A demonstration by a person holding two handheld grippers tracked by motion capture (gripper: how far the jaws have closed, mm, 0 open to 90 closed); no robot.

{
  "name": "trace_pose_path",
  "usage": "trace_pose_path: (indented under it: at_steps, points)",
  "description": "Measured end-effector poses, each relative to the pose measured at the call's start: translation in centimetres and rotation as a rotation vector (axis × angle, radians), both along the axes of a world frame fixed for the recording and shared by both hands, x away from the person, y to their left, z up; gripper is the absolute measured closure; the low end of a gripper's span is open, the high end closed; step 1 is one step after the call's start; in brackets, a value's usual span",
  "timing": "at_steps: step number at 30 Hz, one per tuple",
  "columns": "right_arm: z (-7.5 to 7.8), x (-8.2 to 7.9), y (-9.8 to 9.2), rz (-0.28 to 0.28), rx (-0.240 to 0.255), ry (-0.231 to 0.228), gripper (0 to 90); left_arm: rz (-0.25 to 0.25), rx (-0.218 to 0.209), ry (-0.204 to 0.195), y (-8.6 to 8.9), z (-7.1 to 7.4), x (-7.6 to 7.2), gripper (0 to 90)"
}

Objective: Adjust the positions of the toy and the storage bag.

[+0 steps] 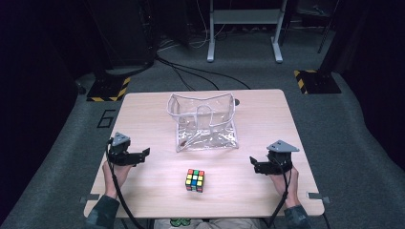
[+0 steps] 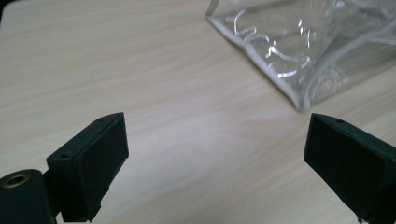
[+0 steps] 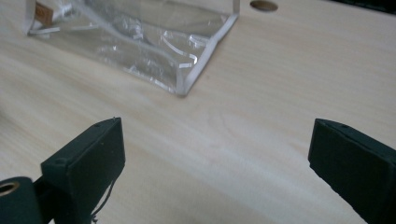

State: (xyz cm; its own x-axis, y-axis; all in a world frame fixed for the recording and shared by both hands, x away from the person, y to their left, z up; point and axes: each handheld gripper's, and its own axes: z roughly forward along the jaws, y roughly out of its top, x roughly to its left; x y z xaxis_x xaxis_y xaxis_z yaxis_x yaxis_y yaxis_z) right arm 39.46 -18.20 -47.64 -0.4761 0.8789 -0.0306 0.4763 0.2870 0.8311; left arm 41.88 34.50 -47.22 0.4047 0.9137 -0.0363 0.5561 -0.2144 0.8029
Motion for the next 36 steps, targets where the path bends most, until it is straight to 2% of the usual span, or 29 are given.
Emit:
trace_pose_path:
  at_steps: [1,2,3,4,7,8,11,12,13,14,17,18,21,22,36]
  points:
    - [-0.5,-0.2,0.0,-0.001,-0.004,0.011,3.2,0.000,0.000,0.000,0.0,0.0,0.0,5.9]
    - [-0.5,-0.2,0.0,-0.001,-0.004,0.011,3.2,0.001,0.008,0.012,0.1,-0.5,-0.2,5.9]
    - [-1.6,-0.6,-0.2,-0.006,-0.004,0.027,3.2,0.003,0.012,0.023,0.1,-1.0,-0.4,5.4]
    - [-2.0,-0.8,-0.2,-0.009,0.002,0.046,3.2,0.007,0.011,0.041,0.3,-1.9,-0.8,5.3]
    - [-3.3,-1.1,-0.4,-0.016,-0.004,0.072,3.2,0.007,0.017,0.057,0.4,-2.7,-1.0,5.0]
    - [-3.6,-1.2,-0.5,-0.022,-0.004,0.080,3.2,0.010,0.032,0.070,0.3,-3.4,-1.3,5.0]
    - [-4.6,-1.4,-0.7,-0.028,-0.026,0.098,3.4,0.015,0.047,0.076,0.3,-4.0,-1.4,5.0]
    - [-4.8,-1.4,-0.6,-0.034,-0.039,0.107,3.4,0.019,0.060,0.090,0.4,-4.5,-1.4,5.0]
    - [-5.0,-1.4,-0.5,-0.039,-0.060,0.112,3.2,0.022,0.046,0.092,0.4,-4.8,-1.4,5.0]
    - [-5.0,-1.5,-0.3,-0.046,-0.086,0.106,3.4,0.022,0.047,0.096,0.5,-5.0,-1.3,4.8]
    - [-5.1,-1.4,-0.1,-0.043,-0.113,0.111,3.3,0.030,0.053,0.098,0.5,-5.4,-1.3,4.6]
    - [-5.2,-1.3,-0.1,-0.042,-0.105,0.120,3.2,0.036,0.050,0.102,0.5,-5.8,-1.3,4.6]
    - [-5.3,-0.8,-0.6,-0.033,-0.070,0.159,2.6,0.041,0.055,0.087,0.5,-5.8,-1.5,5.7]
    - [-5.3,-0.8,-0.7,-0.030,-0.065,0.162,2.6,0.043,0.058,0.096,0.6,-5.8,-1.5,6.5]
    - [-5.3,-0.8,-0.6,-0.030,-0.065,0.159,3.2,0.048,0.067,0.096,0.5,-5.8,-1.6,7.0]
